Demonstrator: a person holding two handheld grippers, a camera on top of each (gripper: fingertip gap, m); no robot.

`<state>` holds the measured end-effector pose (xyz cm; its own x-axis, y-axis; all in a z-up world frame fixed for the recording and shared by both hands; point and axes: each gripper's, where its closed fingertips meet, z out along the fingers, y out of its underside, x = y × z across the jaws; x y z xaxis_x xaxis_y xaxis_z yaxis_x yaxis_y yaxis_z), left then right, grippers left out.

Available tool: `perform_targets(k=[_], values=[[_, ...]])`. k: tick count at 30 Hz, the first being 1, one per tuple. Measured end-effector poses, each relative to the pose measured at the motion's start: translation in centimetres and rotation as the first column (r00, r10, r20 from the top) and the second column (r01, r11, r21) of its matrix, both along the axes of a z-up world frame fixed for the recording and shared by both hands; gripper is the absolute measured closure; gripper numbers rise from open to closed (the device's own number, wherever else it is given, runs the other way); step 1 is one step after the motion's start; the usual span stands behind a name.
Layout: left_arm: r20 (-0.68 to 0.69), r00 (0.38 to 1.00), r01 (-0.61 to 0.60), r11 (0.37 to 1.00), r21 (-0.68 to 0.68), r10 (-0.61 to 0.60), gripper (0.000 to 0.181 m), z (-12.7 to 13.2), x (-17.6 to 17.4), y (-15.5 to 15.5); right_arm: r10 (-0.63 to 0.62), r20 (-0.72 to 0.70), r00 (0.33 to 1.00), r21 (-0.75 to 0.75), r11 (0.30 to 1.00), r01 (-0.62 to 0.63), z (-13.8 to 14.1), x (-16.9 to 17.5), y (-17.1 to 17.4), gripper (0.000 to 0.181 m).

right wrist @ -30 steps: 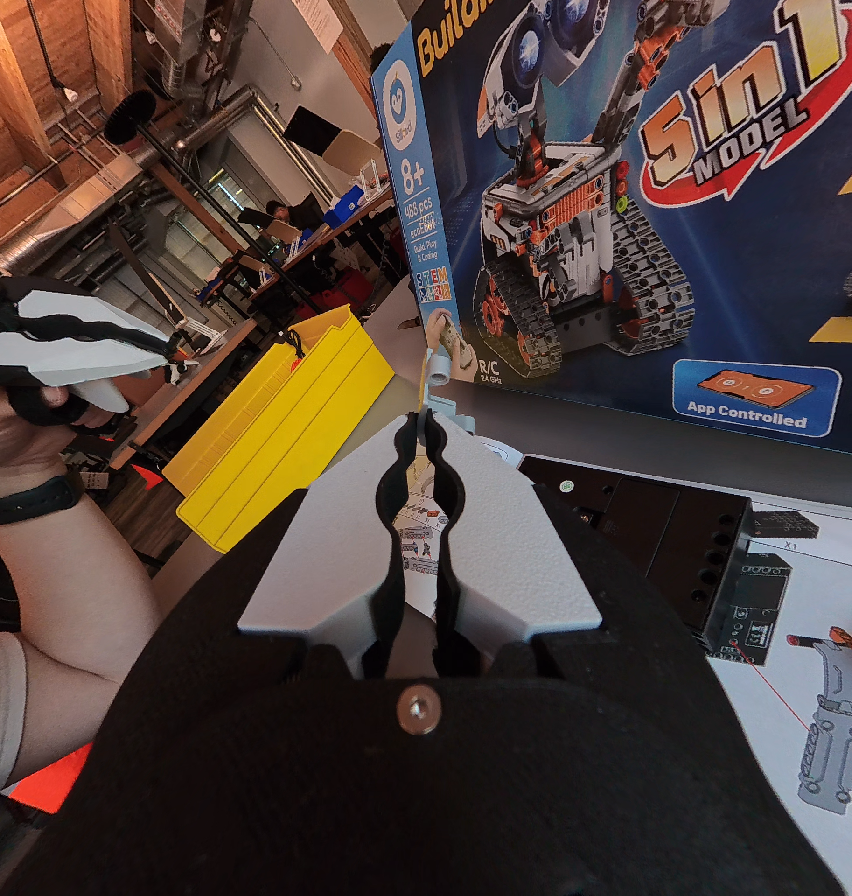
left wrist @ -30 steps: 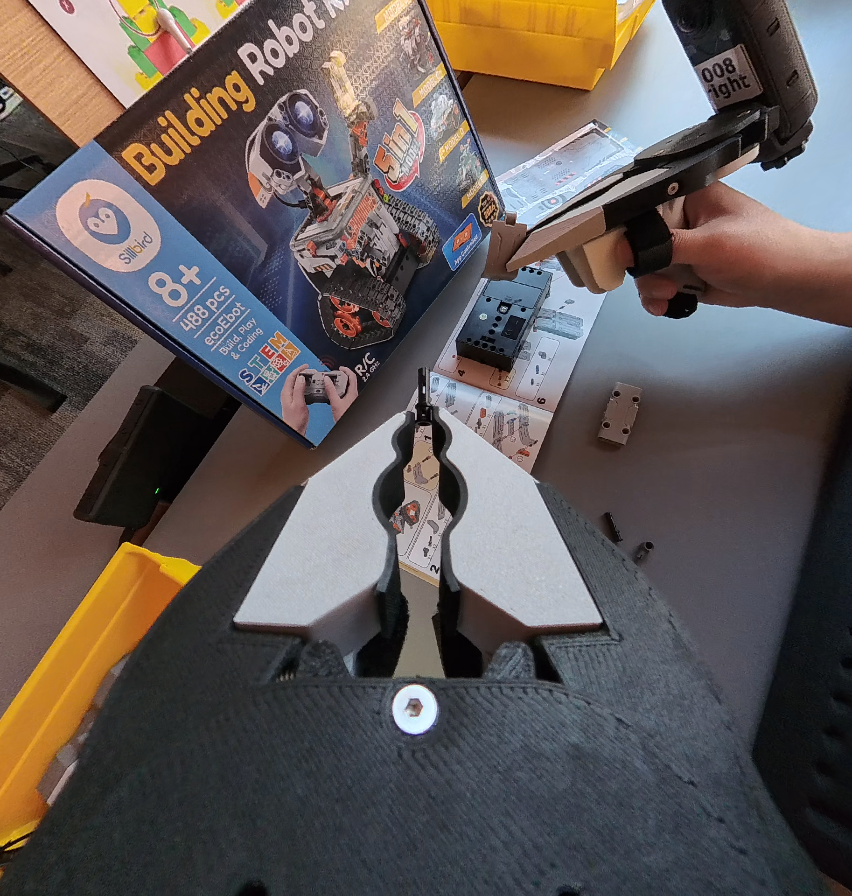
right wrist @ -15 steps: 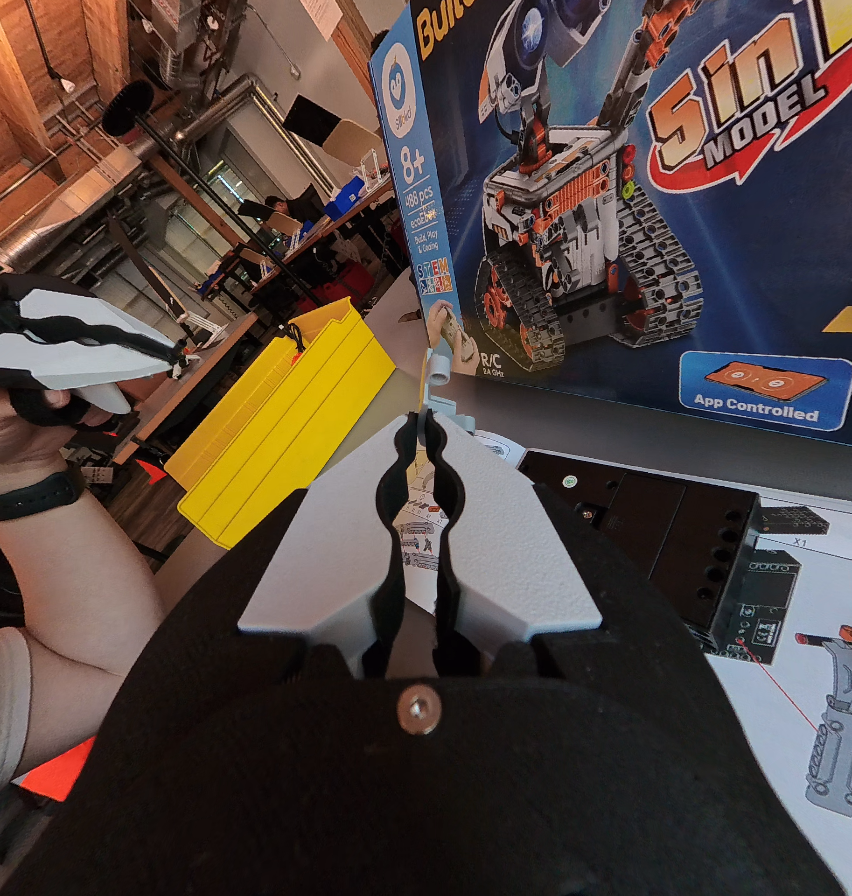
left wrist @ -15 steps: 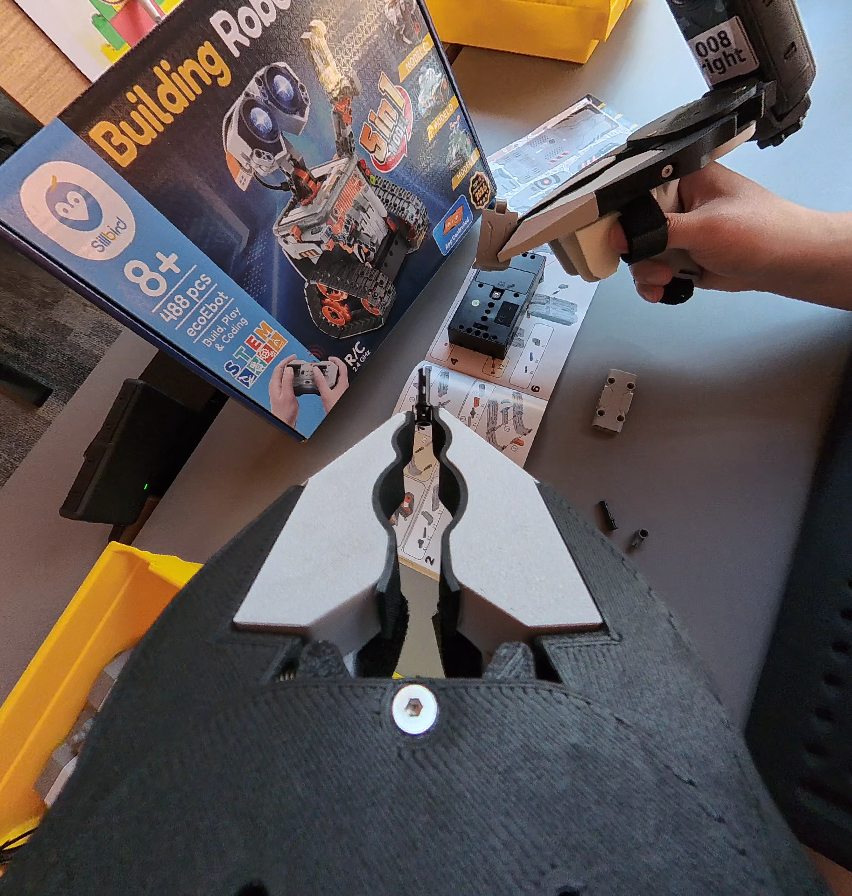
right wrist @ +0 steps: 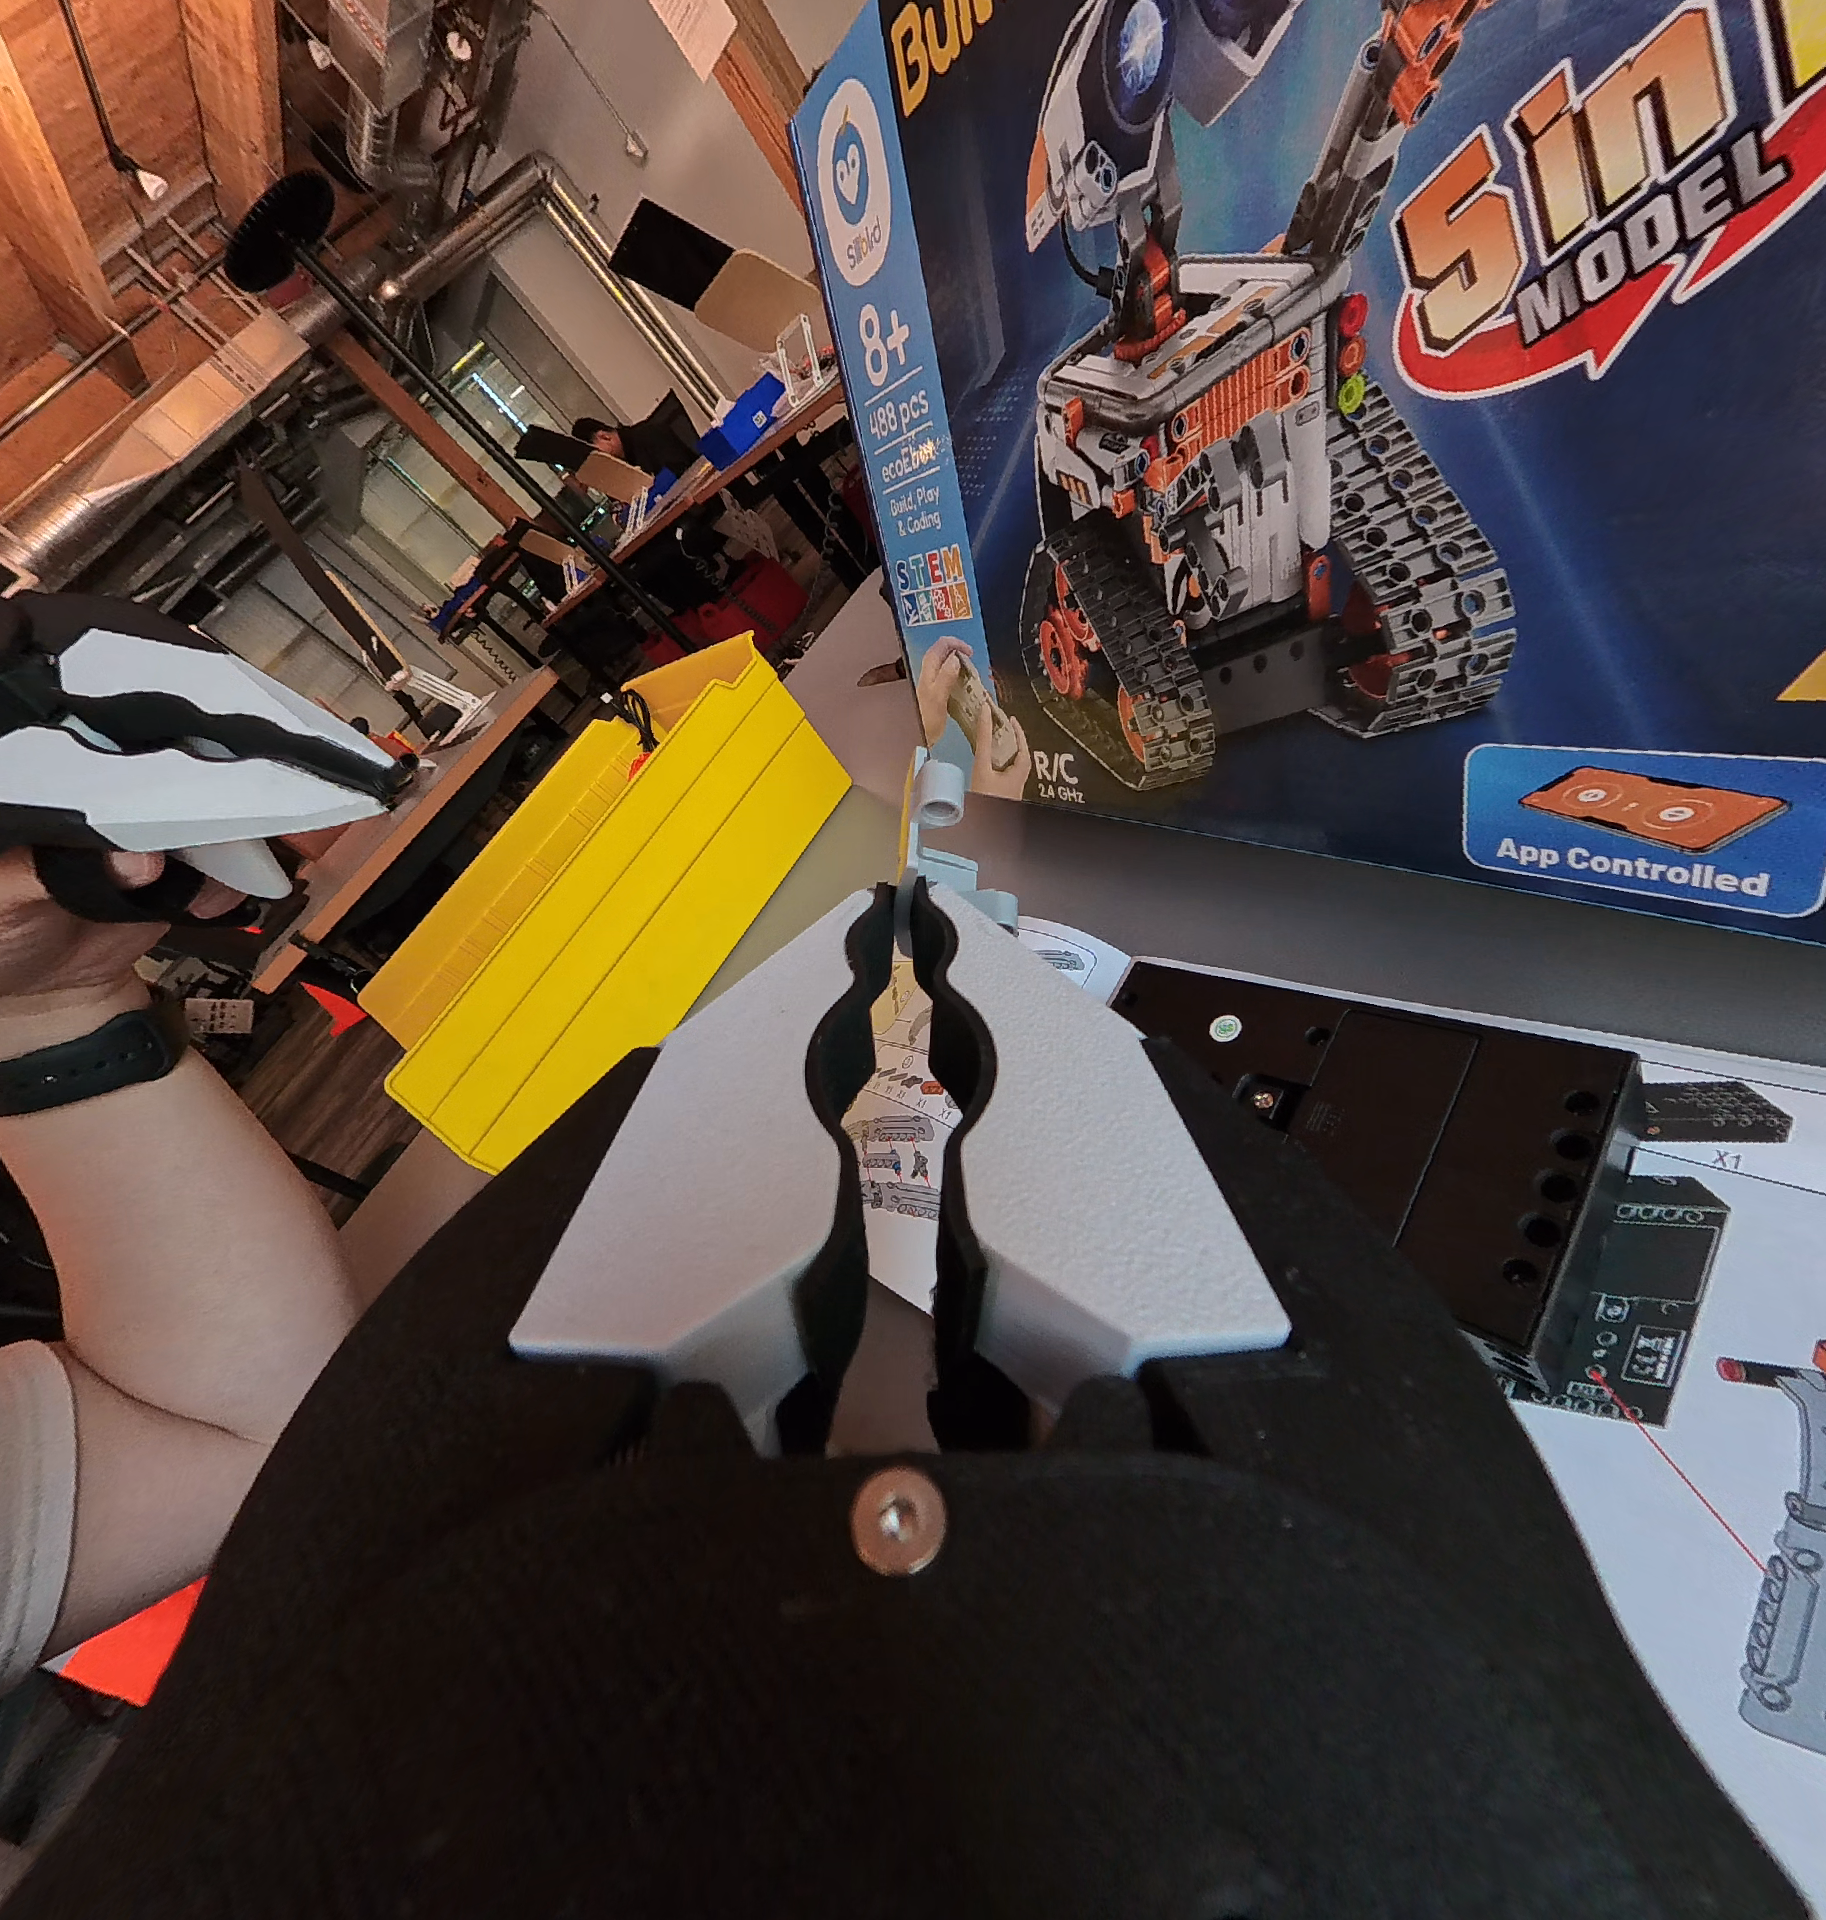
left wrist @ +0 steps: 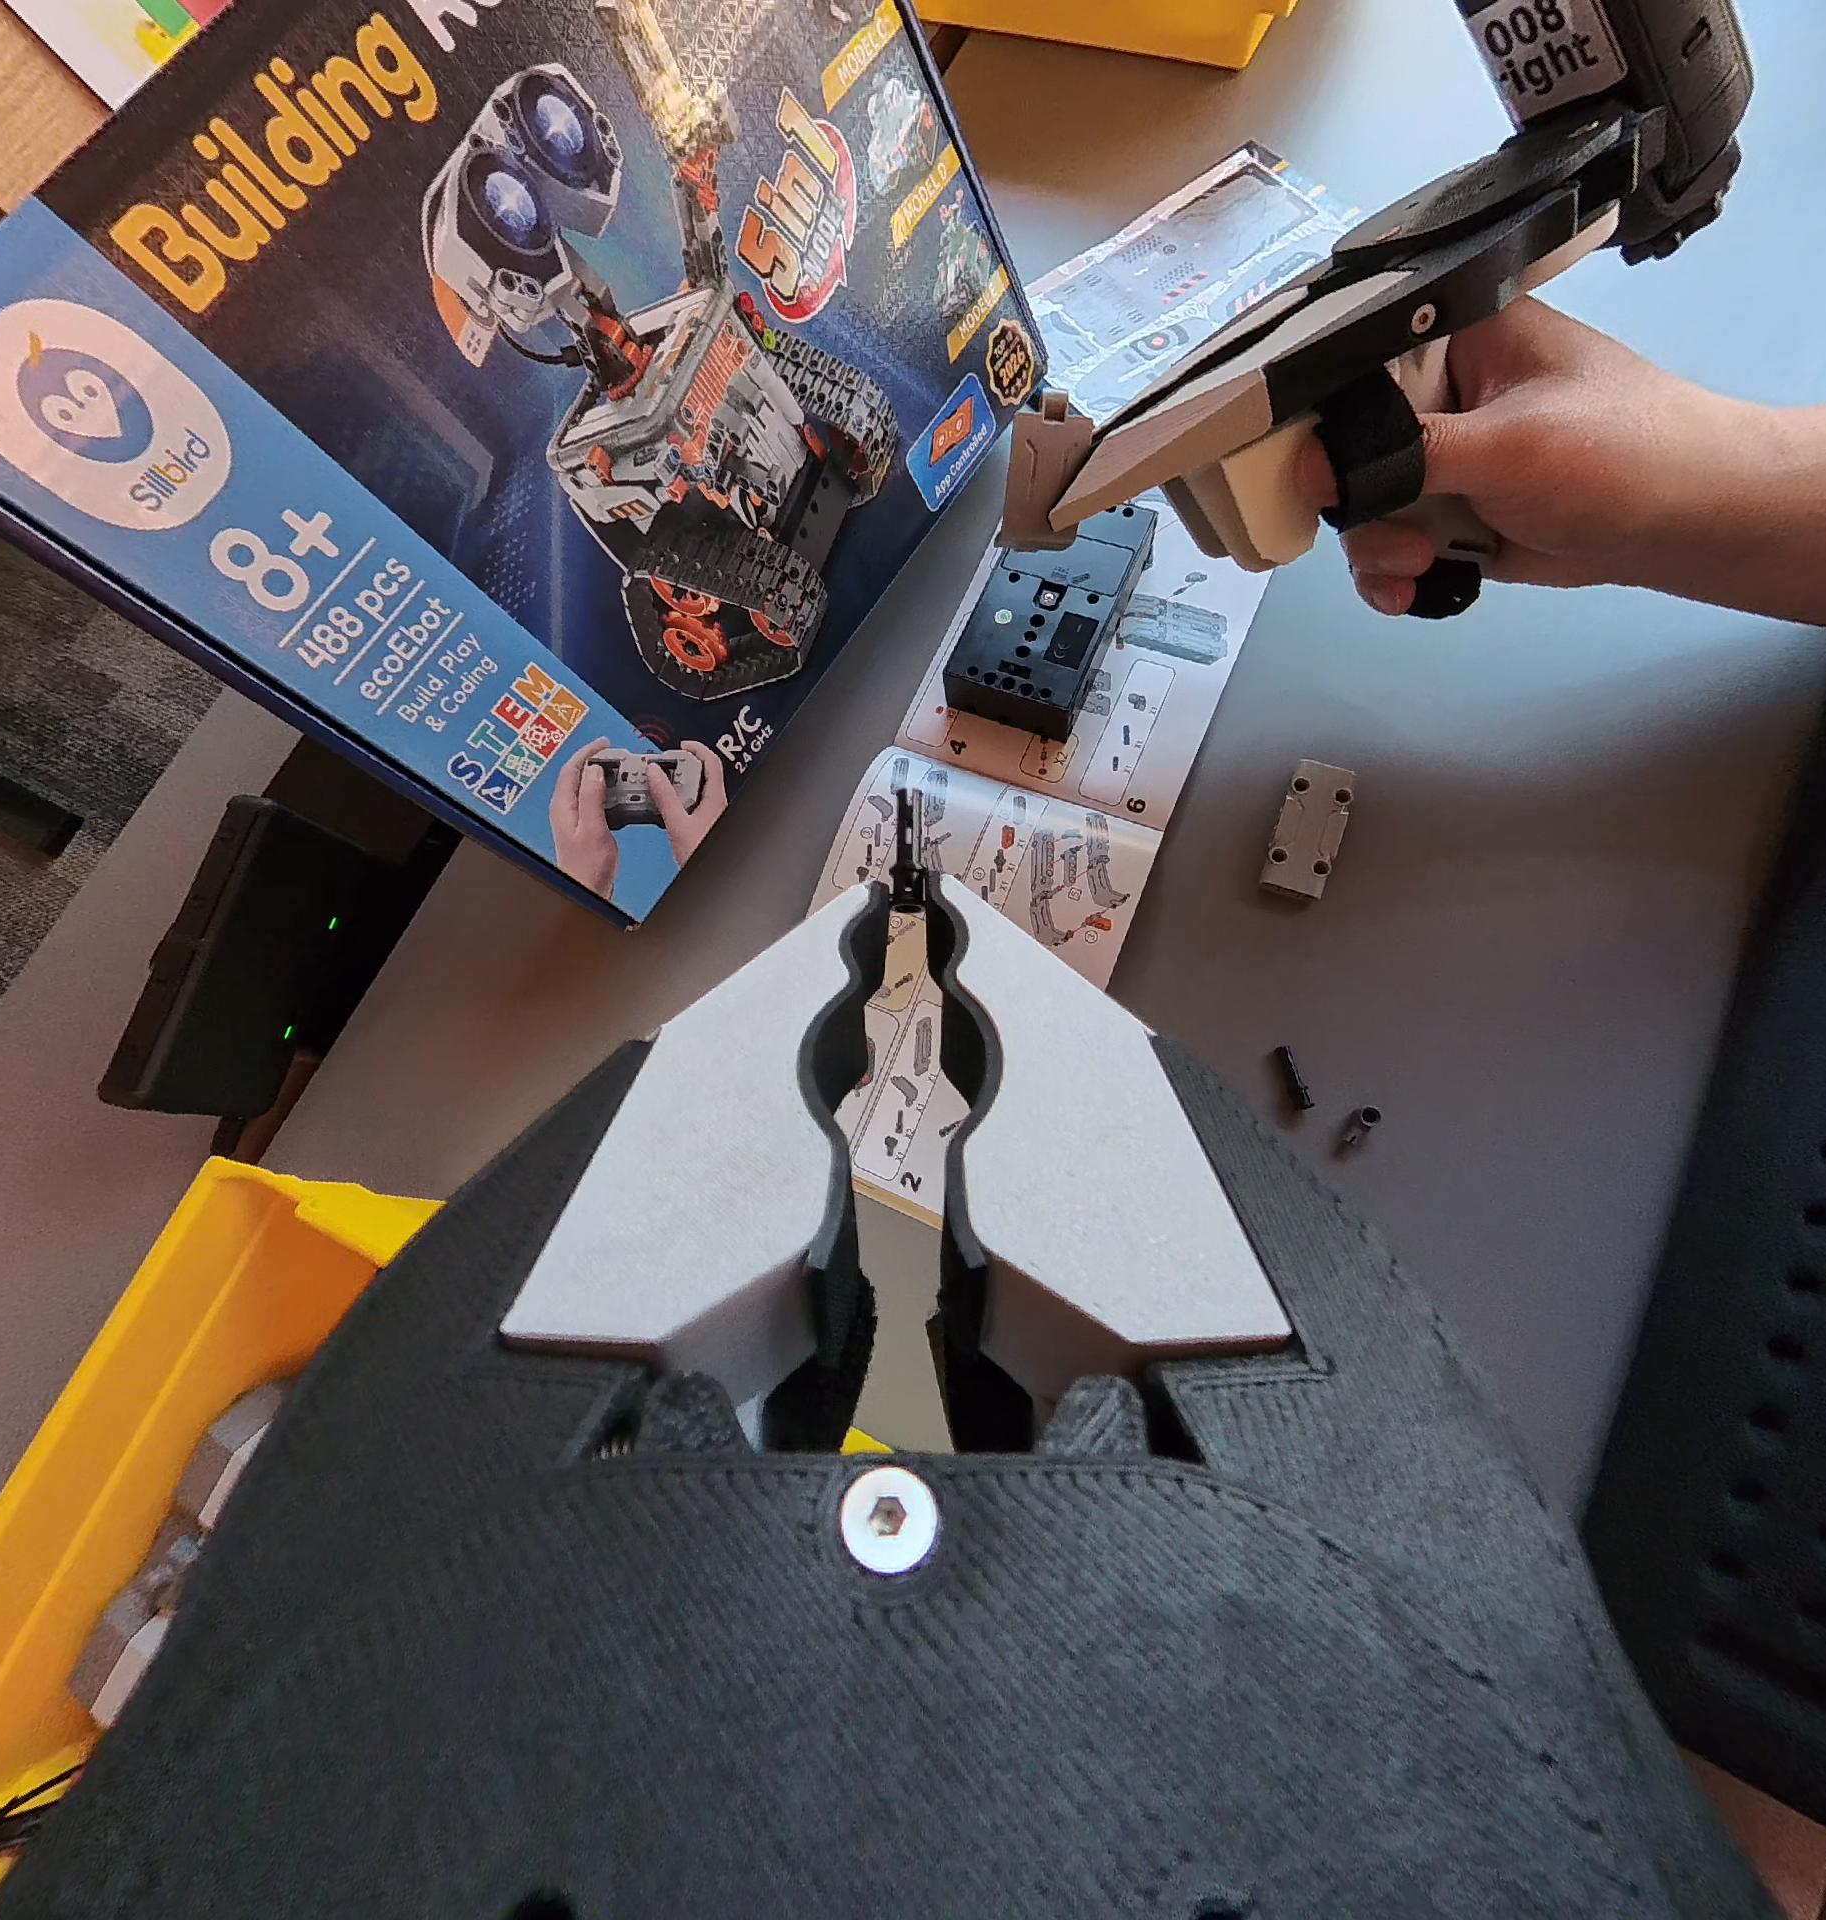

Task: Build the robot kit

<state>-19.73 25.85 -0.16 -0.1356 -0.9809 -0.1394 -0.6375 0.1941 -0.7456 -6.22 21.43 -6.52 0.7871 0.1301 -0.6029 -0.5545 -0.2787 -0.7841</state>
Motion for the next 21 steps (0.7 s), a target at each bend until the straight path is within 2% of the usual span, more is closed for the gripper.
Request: perform_targets(k=[21], values=[[-0.144, 0.989, 0.041, 0.999, -0.028, -0.045, 0.176, -2.7, -0.5, -0.9, 0.012, -0.015, 1.000, -0.005, 1.000, -0.012, -0.2, -0.1, 0.0, 0.179]])
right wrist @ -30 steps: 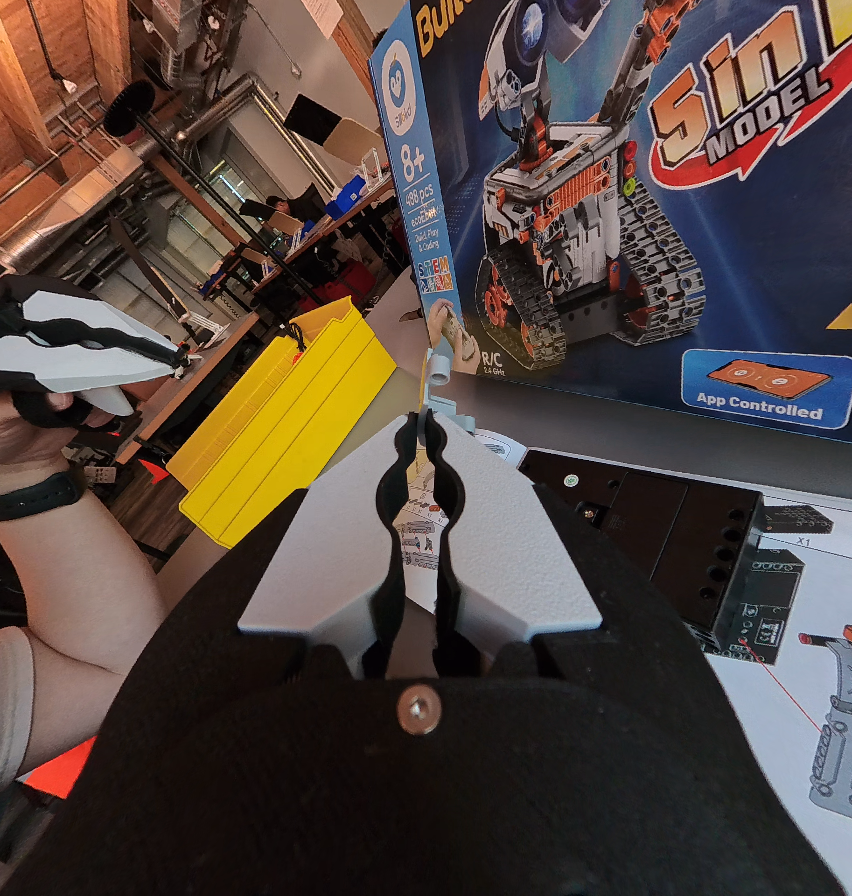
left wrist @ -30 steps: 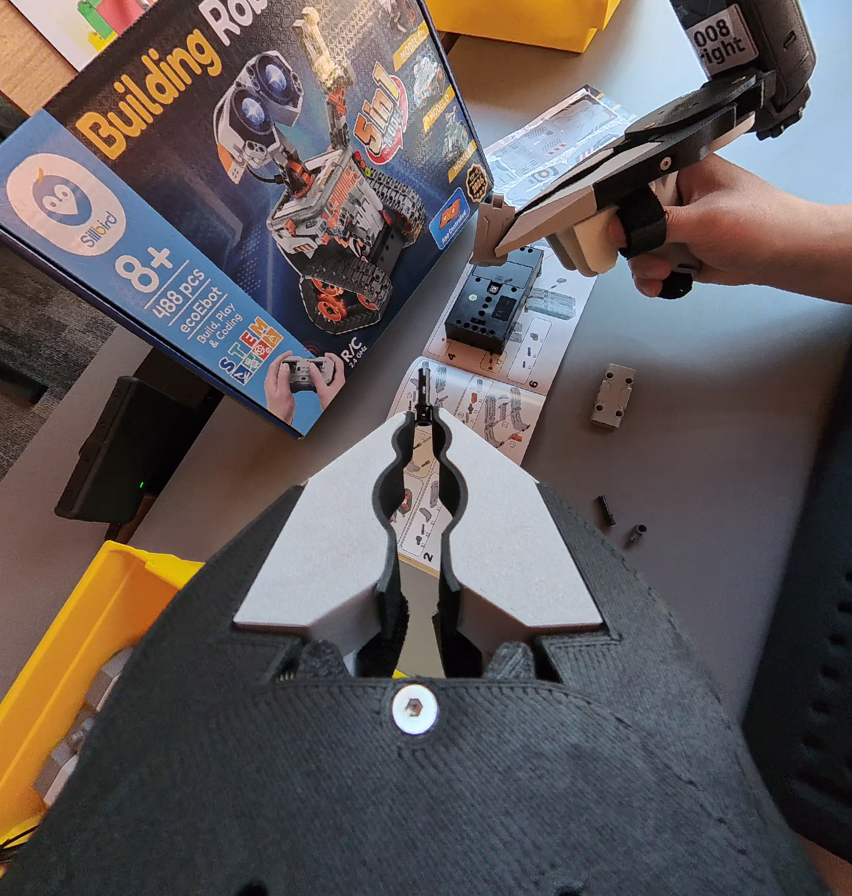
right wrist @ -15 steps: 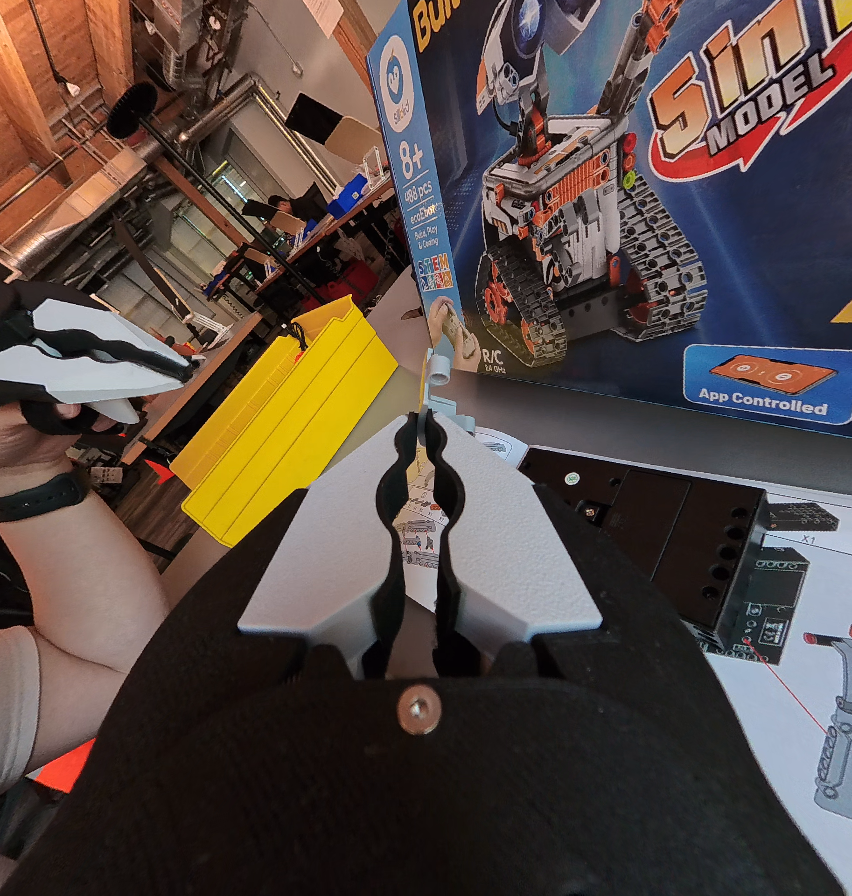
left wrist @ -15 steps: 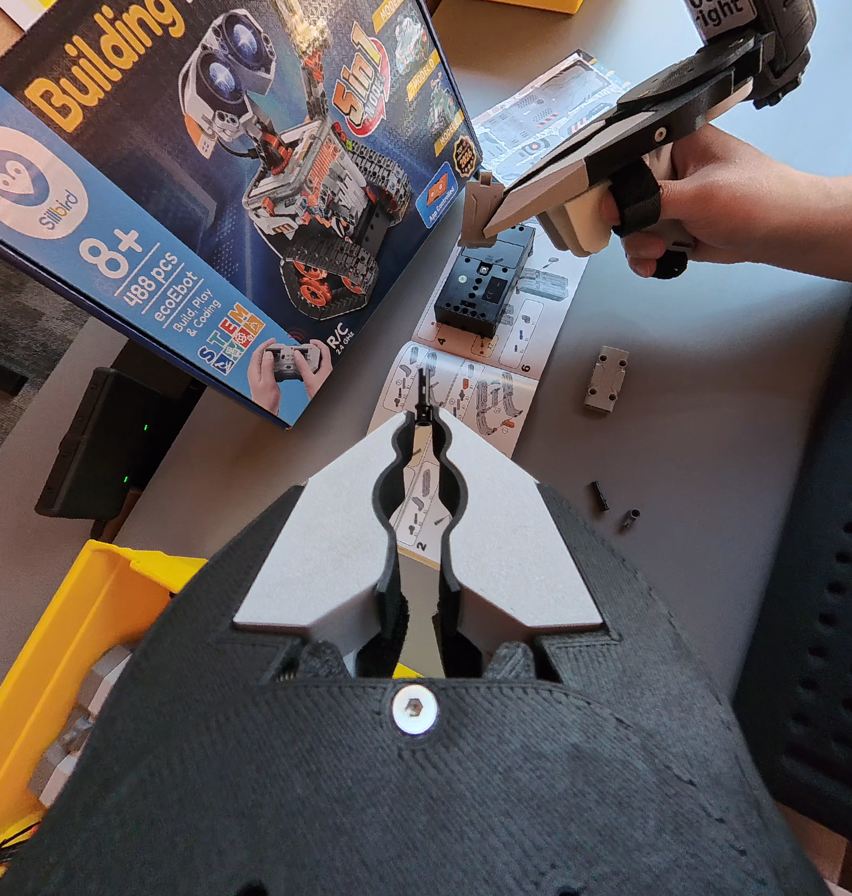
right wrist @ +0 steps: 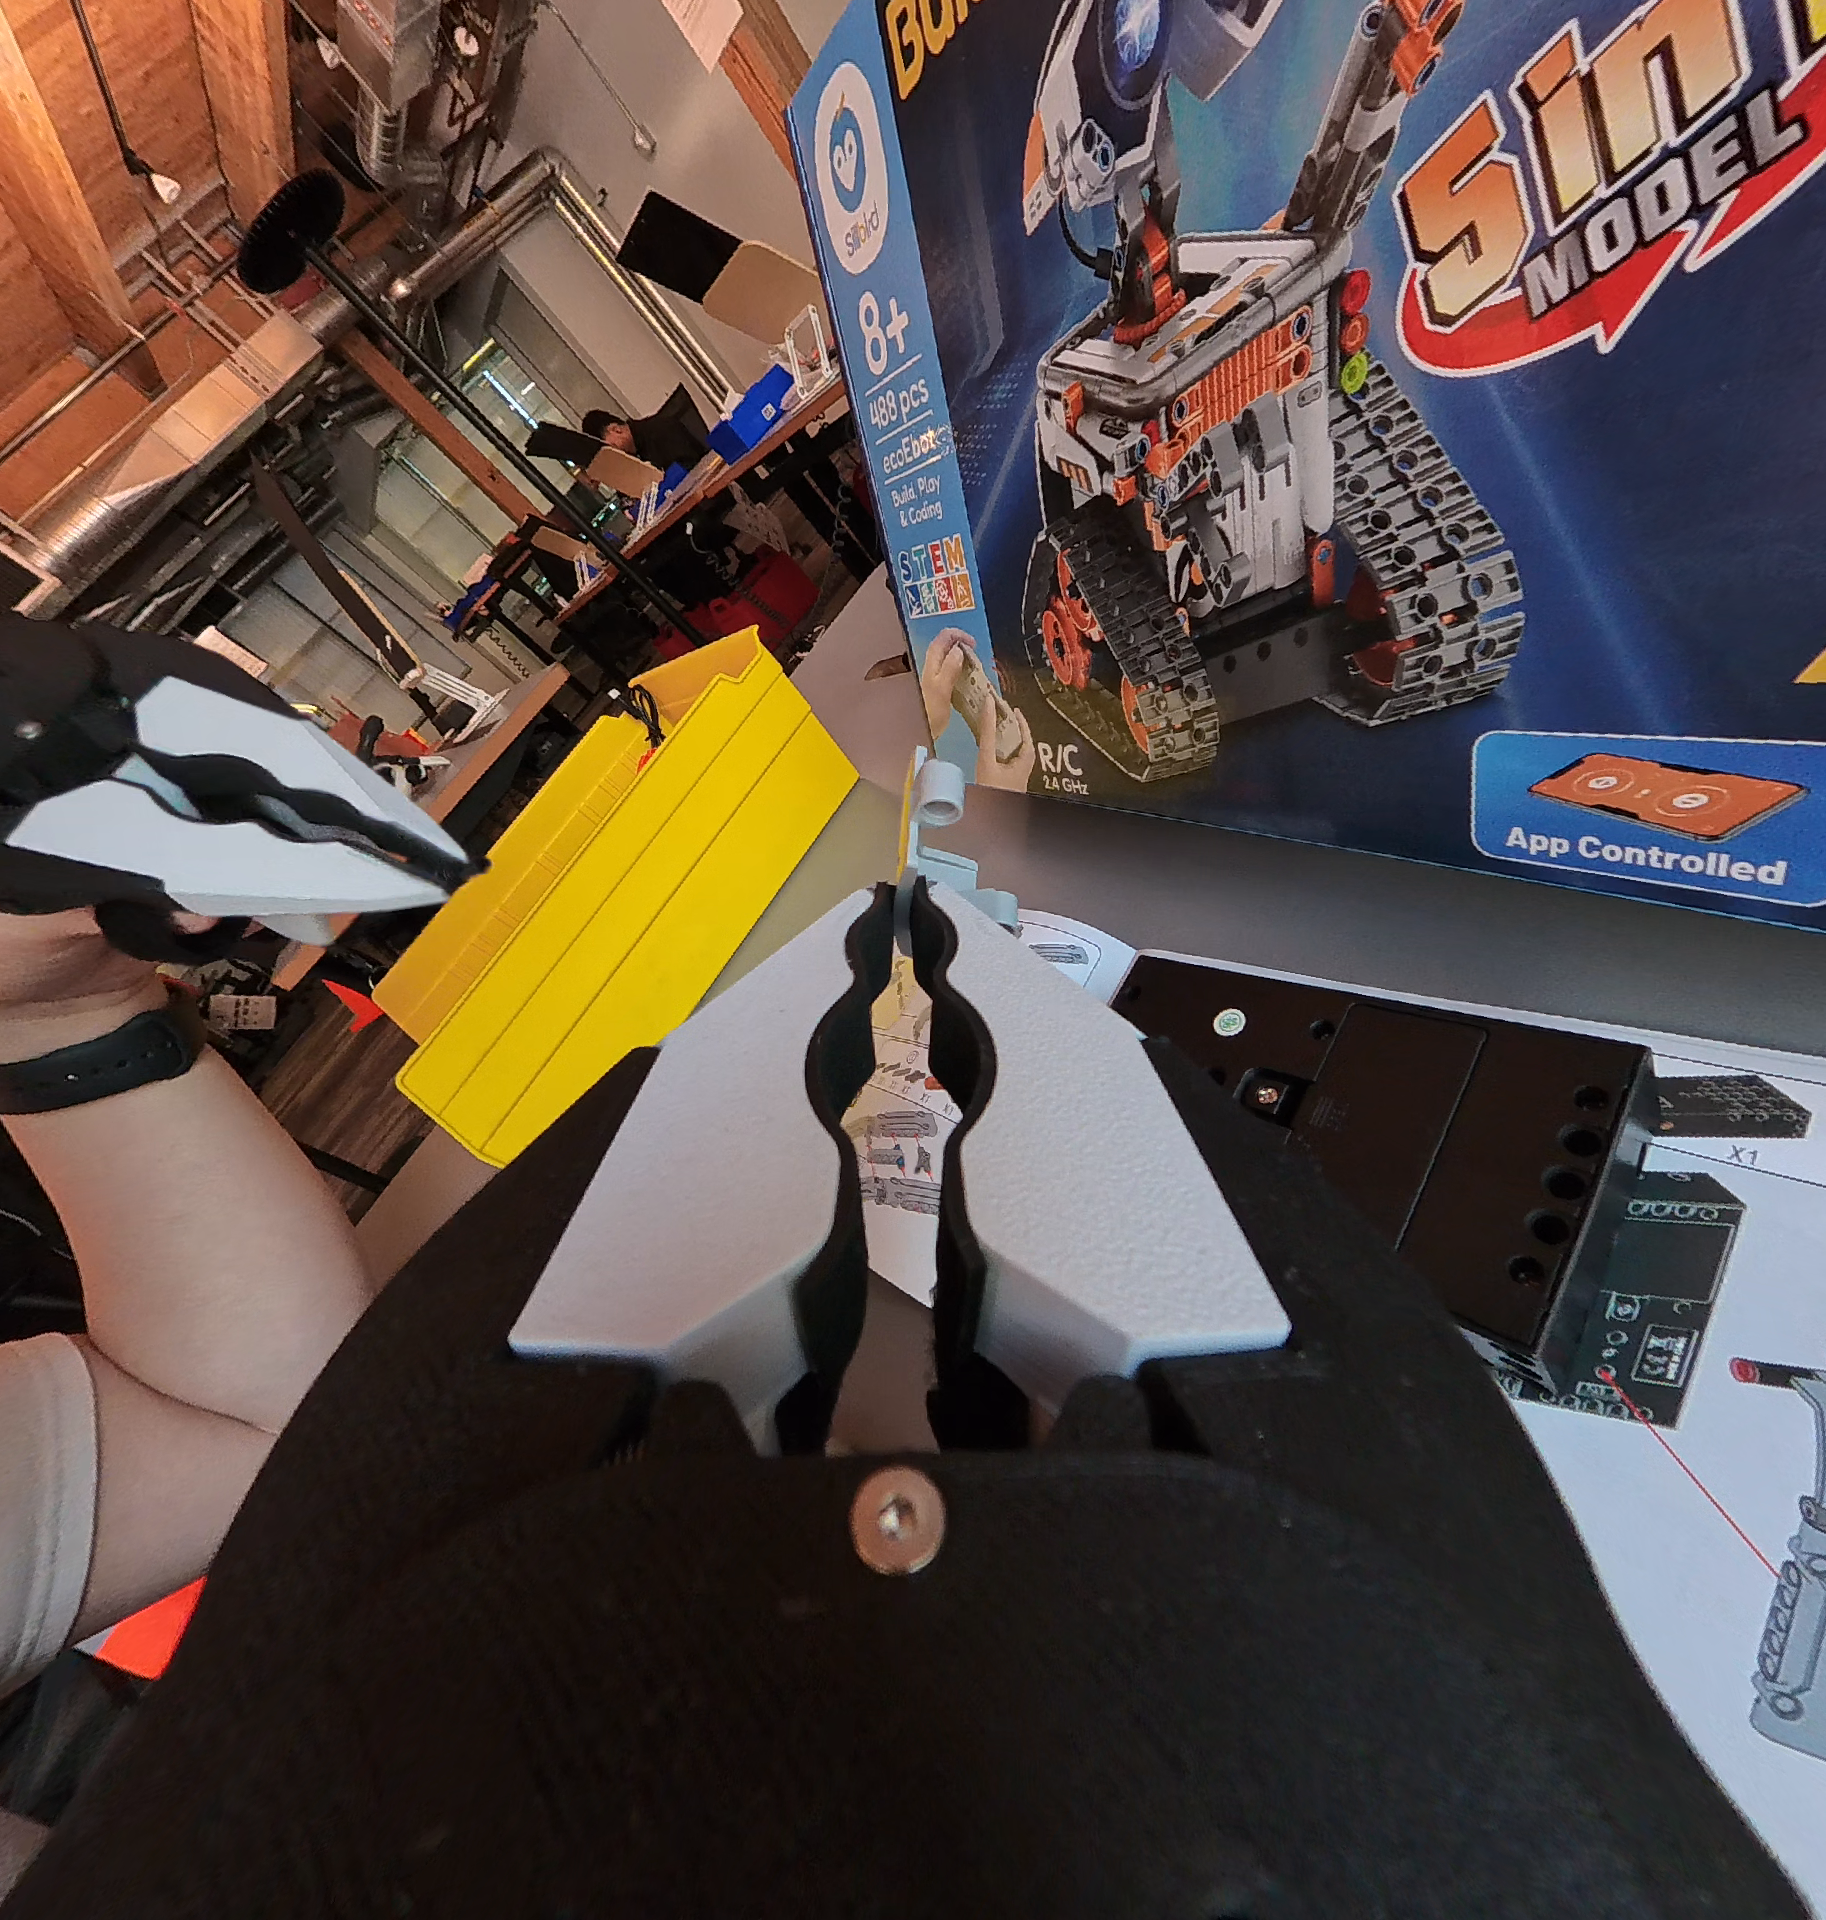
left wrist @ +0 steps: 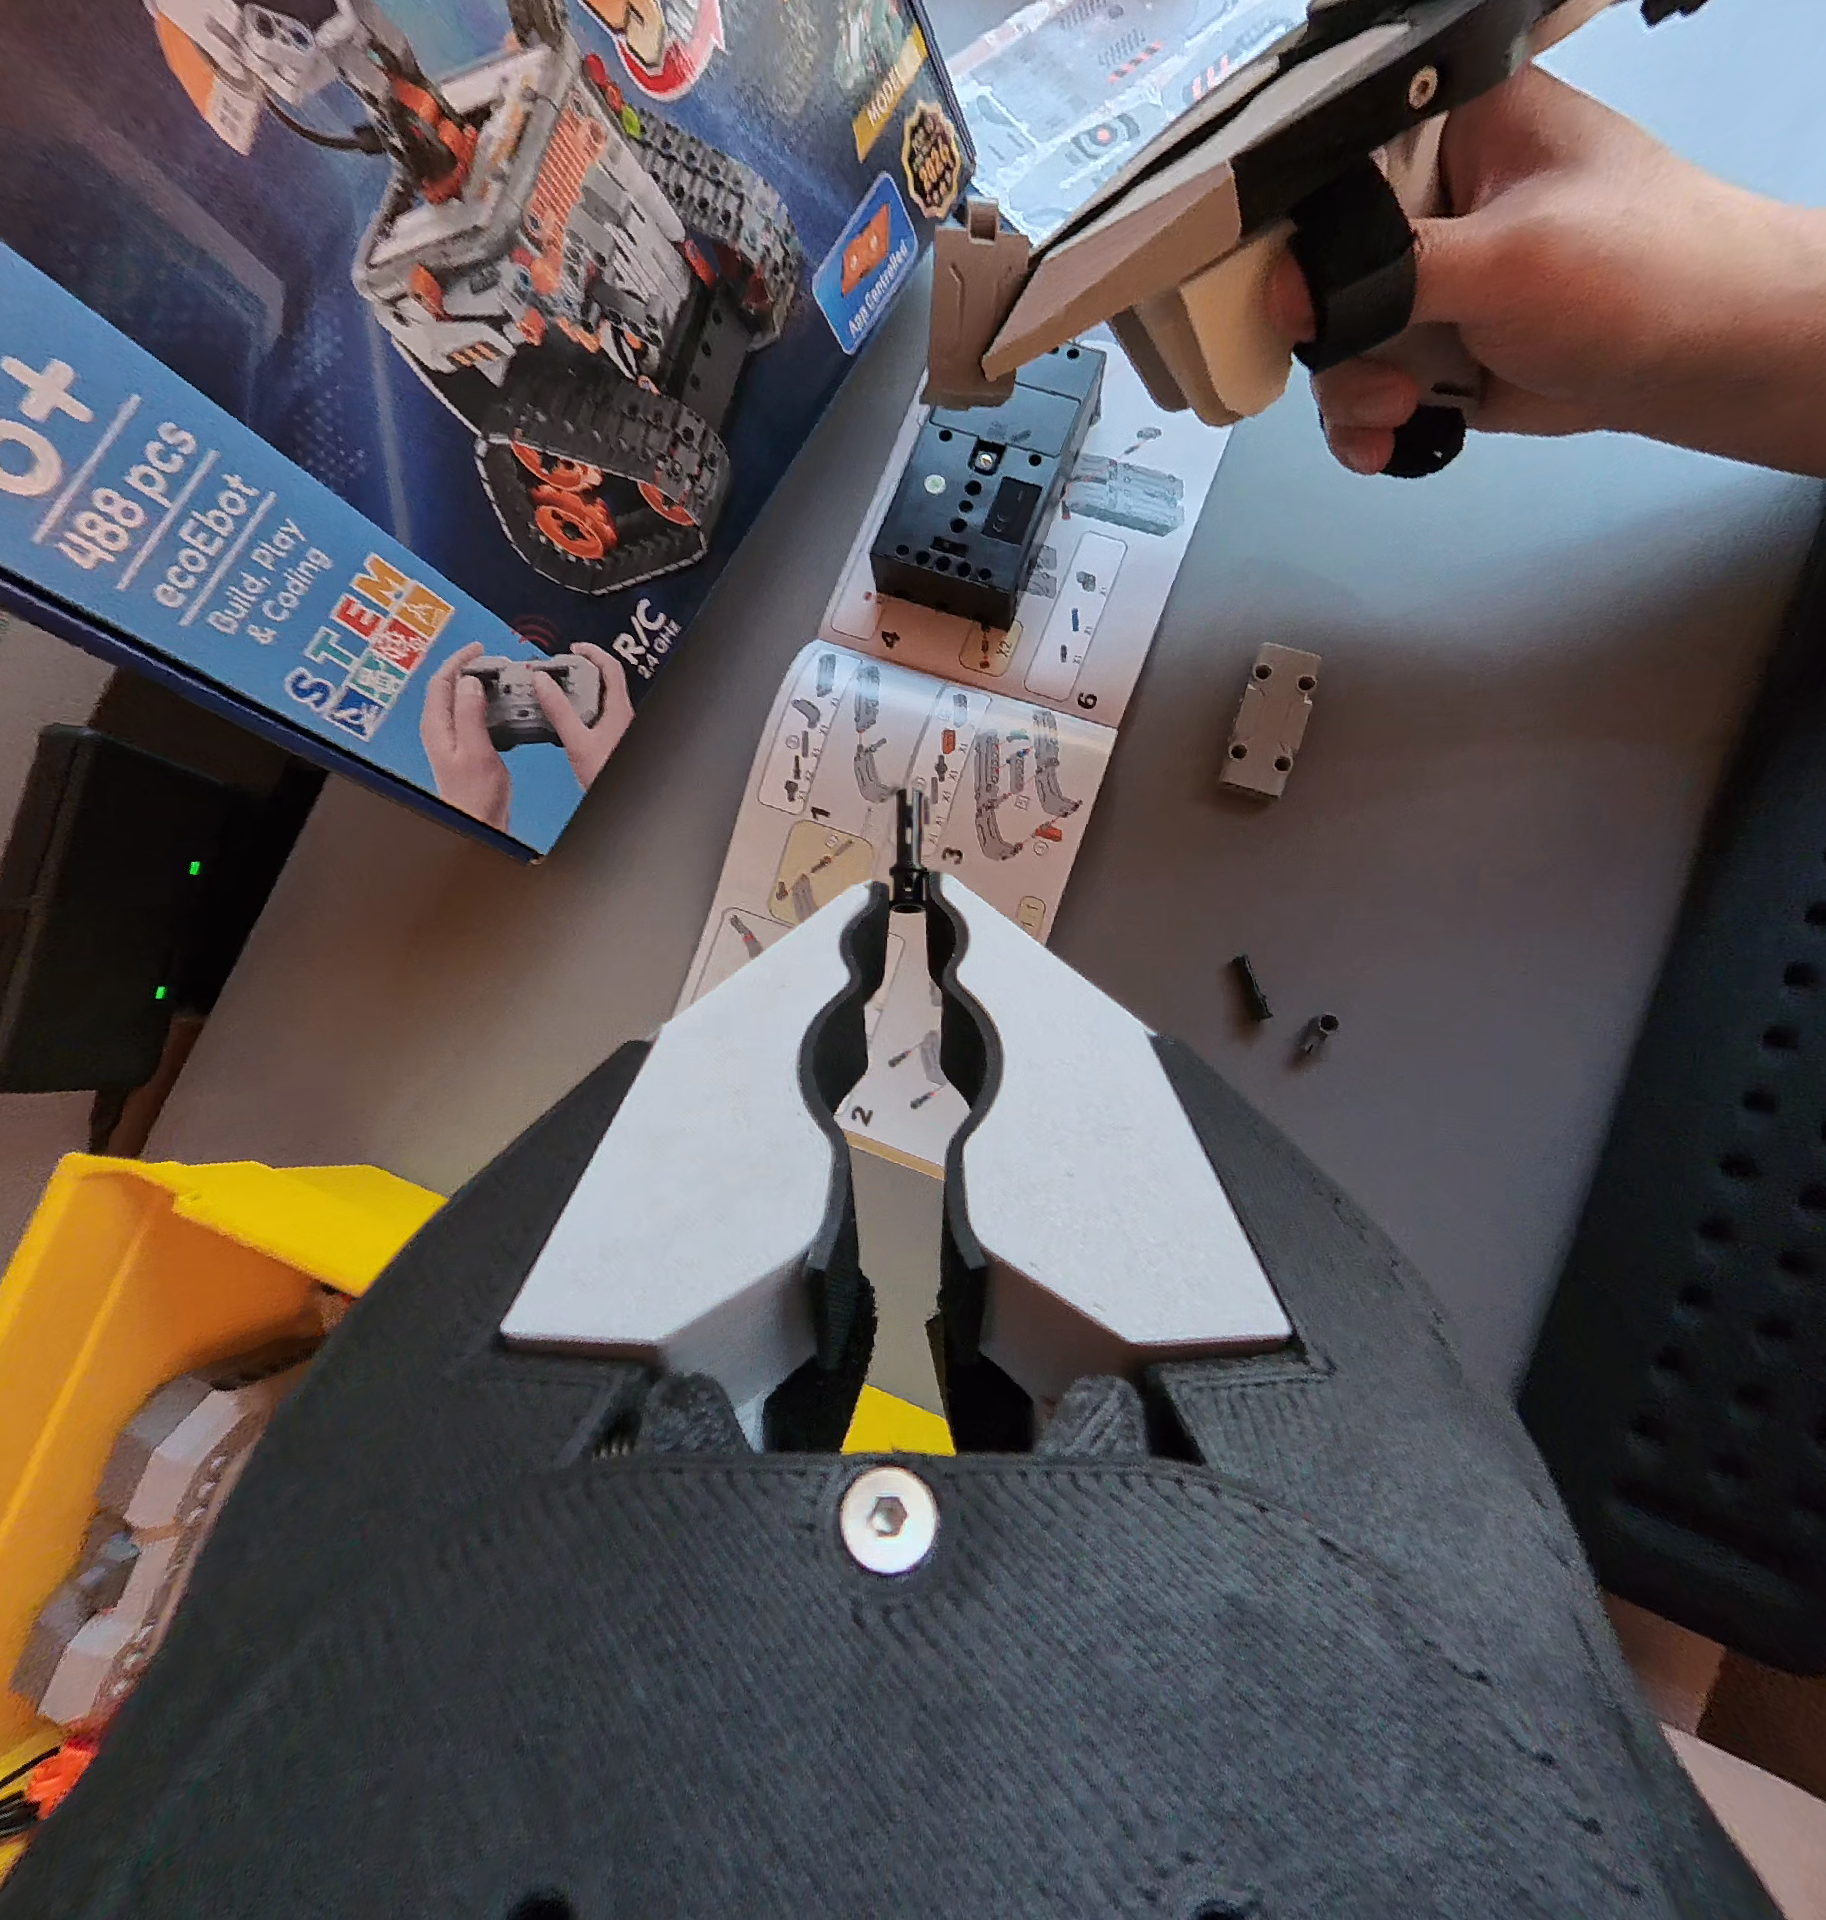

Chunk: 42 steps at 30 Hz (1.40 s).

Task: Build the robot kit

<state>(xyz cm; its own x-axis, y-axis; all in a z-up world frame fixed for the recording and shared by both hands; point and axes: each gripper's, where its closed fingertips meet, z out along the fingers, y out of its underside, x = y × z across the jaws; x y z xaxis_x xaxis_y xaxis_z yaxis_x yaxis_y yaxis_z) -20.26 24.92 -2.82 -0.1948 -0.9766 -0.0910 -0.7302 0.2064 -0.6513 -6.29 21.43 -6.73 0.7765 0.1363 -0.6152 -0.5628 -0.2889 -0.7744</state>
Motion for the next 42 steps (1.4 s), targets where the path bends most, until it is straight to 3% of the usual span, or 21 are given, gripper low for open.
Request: perform_targets(k=[6, 11, 16, 21, 25, 42], values=[[-0.209, 0.975, 0.068, 0.996, -0.058, -0.079, 0.176, -4.2, 0.1, -2.5, 0.002, 0.015, 1.000, 0.009, 1.000, -0.002, 0.1, 0.1, 0.0, 0.179], [-0.440, 0.880, 0.159, 0.984, -0.077, -0.177, 0.176, -8.5, -1.5, -4.6, 0.011, 0.019, 1.000, 0.026, 1.000, -0.012, 0.6, -0.2, -0.1, 0.179], [-0.568, 0.797, 0.164, 0.979, -0.124, -0.206, 0.176, -10.5, -3.3, -5.2, 0.019, 0.020, 1.000, 0.031, 0.999, -0.020, 0.8, -0.3, -0.1, 0.179], [-0.618, 0.743, 0.223, 0.965, -0.136, -0.259, 0.176, -11.8, -3.7, -6.4, 0.048, 0.023, 0.999, 0.031, 0.998, -0.048, 0.8, -1.0, -0.1, 0.179], [-0.654, 0.714, 0.200, 0.968, -0.154, -0.251, 0.176, -12.5, -4.0, -6.7, 0.049, 0.037, 0.998, 0.044, 0.998, -0.051, 0.9, -1.3, 0.0, 0.179], [-0.653, 0.721, 0.179, 0.973, -0.149, -0.232, 0.176, -12.2, -4.2, -6.0, 0.070, 0.039, 0.997, 0.026, 0.997, -0.071, 0.3, -1.7, 0.2, 0.179]])
